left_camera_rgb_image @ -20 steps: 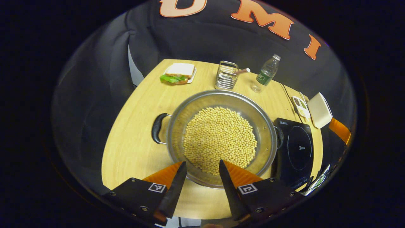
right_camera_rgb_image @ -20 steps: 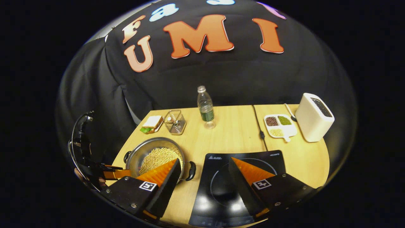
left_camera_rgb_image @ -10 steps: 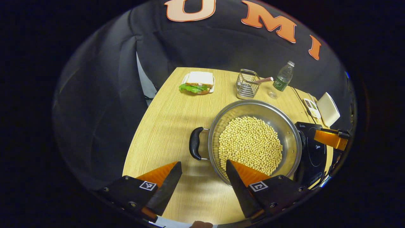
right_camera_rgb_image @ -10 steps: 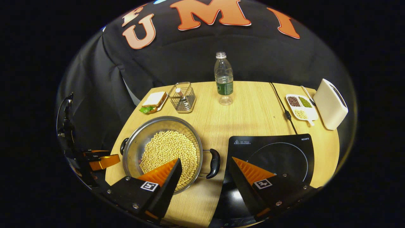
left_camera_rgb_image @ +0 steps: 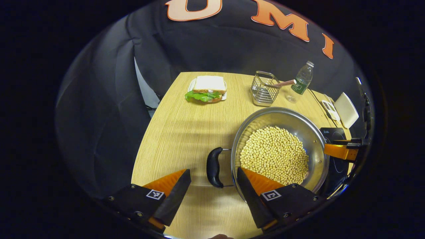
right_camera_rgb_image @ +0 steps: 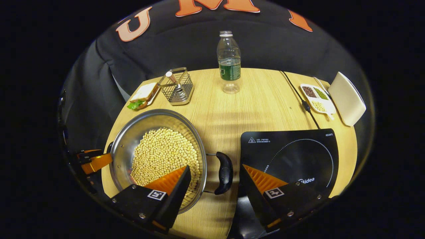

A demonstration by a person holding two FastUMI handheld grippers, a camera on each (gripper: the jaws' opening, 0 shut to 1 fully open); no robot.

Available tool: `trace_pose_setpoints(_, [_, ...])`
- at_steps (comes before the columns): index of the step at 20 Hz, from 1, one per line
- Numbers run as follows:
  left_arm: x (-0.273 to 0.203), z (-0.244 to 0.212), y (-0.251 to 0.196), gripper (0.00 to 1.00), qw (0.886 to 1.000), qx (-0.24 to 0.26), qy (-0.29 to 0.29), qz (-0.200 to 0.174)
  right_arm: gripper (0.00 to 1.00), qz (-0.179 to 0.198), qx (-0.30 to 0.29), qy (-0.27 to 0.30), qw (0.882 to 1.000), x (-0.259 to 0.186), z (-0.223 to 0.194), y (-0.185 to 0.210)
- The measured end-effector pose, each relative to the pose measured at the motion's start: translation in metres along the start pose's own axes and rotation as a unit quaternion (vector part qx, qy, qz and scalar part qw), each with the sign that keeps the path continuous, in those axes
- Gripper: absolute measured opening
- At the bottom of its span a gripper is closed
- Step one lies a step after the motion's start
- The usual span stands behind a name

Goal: First push the handle of the pot to place it horizontally, then grasp the pot with both hands and set it on the induction cooktop.

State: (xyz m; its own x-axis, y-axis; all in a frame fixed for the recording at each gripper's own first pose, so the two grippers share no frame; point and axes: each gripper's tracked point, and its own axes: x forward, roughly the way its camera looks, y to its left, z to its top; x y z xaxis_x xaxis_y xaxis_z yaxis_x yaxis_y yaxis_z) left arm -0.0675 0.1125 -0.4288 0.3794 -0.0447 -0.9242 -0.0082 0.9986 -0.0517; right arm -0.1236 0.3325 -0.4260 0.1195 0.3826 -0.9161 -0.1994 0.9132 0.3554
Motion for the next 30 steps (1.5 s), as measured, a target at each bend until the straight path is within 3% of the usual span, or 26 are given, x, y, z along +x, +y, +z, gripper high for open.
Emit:
trace_pose_setpoints(8, [0.035,-0.003,-0.01,0.91,0.999,-0.015,0.0,-0.036,0.86,-0.021,0.006,0.008,1.0,0.026,-0.007,-0.001])
trace_pose_setpoints(13, [0.047,-0.015,-0.011,0.92,0.998,-0.036,0.011,-0.042,0.64,-0.014,0.024,0.026,0.999,0.032,-0.009,-0.006])
trace_pose_setpoints(16, [0.047,-0.015,-0.009,0.92,0.998,-0.046,0.009,-0.037,0.64,-0.011,0.017,0.03,0.999,0.036,-0.012,-0.004])
trace_pose_setpoints(17, [0.051,-0.017,-0.003,0.88,0.999,-0.045,0.013,-0.023,0.6,-0.01,0.013,0.033,0.999,0.038,-0.014,-0.005])
trace_pose_setpoints(21, [0.051,-0.024,-0.011,0.71,0.997,-0.068,0.027,-0.031,0.65,0.013,0.033,0.041,0.999,0.041,-0.018,-0.002])
trace_pose_setpoints(23, [0.054,-0.024,-0.011,0.64,0.997,-0.074,0.024,-0.027,0.6,0.02,0.04,0.042,0.998,0.042,-0.019,-0.002])
trace_pose_setpoints(30, [0.054,-0.018,-0.009,0.61,0.998,-0.069,0.002,0.002,0.48,0.01,0.048,0.042,0.998,0.04,-0.017,0.0])
